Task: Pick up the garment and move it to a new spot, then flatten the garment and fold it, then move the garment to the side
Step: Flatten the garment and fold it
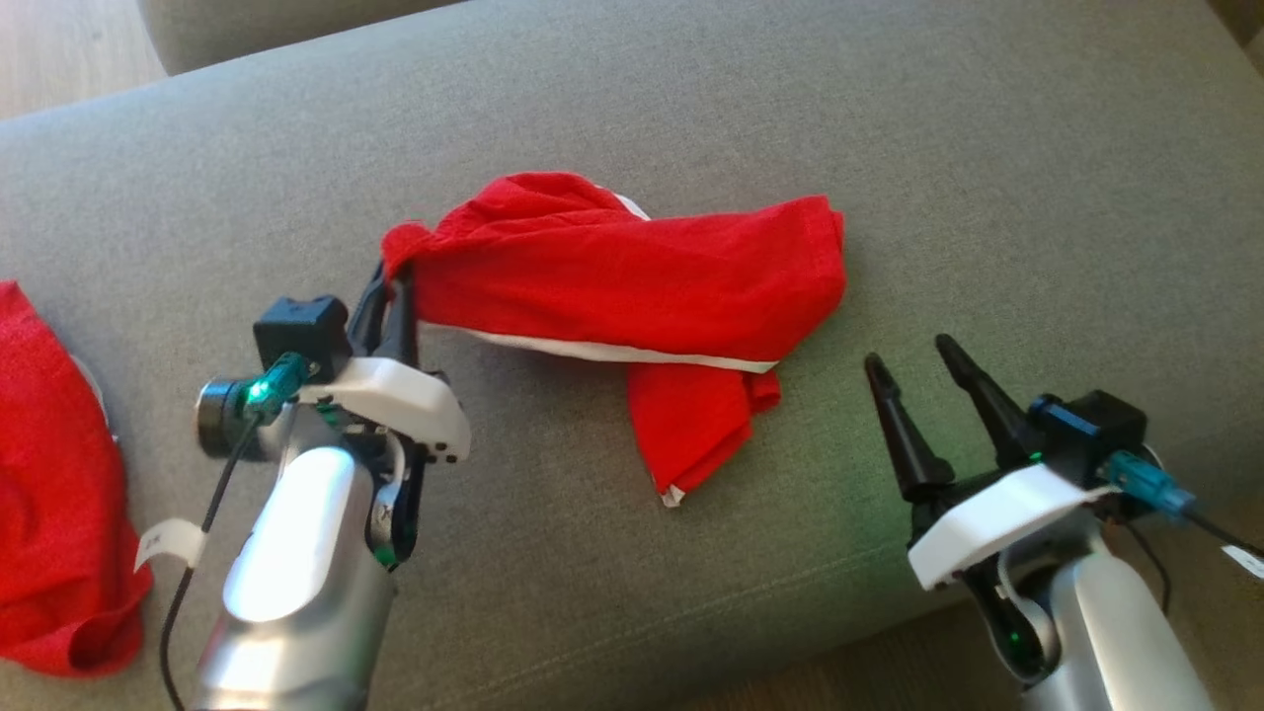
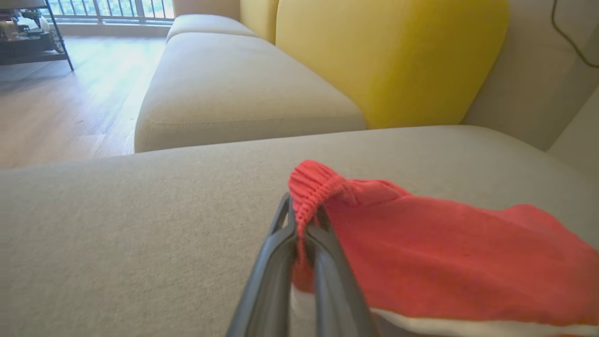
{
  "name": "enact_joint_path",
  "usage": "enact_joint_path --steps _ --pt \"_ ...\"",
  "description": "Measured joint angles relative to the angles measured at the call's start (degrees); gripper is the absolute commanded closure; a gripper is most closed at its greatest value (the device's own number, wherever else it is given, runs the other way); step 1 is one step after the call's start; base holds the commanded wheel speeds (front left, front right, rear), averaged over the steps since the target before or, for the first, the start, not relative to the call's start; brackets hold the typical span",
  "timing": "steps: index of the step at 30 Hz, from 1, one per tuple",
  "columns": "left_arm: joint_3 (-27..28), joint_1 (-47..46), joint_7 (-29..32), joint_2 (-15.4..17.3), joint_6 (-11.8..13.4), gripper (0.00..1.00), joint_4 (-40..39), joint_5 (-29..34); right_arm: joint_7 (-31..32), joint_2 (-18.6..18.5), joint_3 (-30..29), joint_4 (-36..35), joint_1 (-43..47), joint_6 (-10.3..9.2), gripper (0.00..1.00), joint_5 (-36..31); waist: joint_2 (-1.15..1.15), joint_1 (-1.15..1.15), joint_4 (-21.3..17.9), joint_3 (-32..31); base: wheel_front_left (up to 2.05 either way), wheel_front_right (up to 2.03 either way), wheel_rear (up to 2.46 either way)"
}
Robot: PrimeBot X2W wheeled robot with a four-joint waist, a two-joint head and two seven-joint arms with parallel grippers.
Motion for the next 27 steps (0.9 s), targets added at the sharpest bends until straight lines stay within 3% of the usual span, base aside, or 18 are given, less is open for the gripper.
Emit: enact_joint_path --steps 5,6,7,13,21,27 --pt "2.09 -0.04 0.01 0.01 1.67 1.0 3.32 1.36 0.0 0.01 0.93 0.55 -0.6 0.0 0.0 0.0 0.0 0.0 0.03 0.75 0.0 0.0 0.0" --pt "2.33 -0.06 0.0 -0.01 1.71 0.63 4.55 1.57 0.0 0.01 0.98 0.67 -0.82 0.0 0.0 0.0 0.0 0.0 0.08 0.93 0.0 0.0 0.0" --pt "2.35 -0.17 0.0 -0.02 1.96 0.0 6.41 1.79 0.01 0.0 1.08 0.76 -0.94 0.0 0.0 0.0 0.0 0.0 0.15 1.1 0.0 0.0 0.0" --pt "3.34 -1.11 0.01 -0.14 2.03 0.0 10.18 1.69 0.01 0.0 1.31 1.32 -0.97 0.0 0.0 0.0 0.0 0.0 0.98 1.66 0.0 0.0 0.0" --pt "5.36 1.81 0.0 -0.44 1.33 0.0 -1.62 0.74 0.01 0.0 -0.12 4.1 -1.18 0.0 0.0 1.71 0.0 0.0 3.46 0.4 0.0 0.0 0.0" --pt "3.01 9.45 0.0 -0.42 0.6 0.0 -6.24 -0.99 0.26 0.01 -2.2 8.71 -1.26 -0.01 0.0 4.57 0.0 0.0 7.41 -1.13 0.0 0.0 0.0"
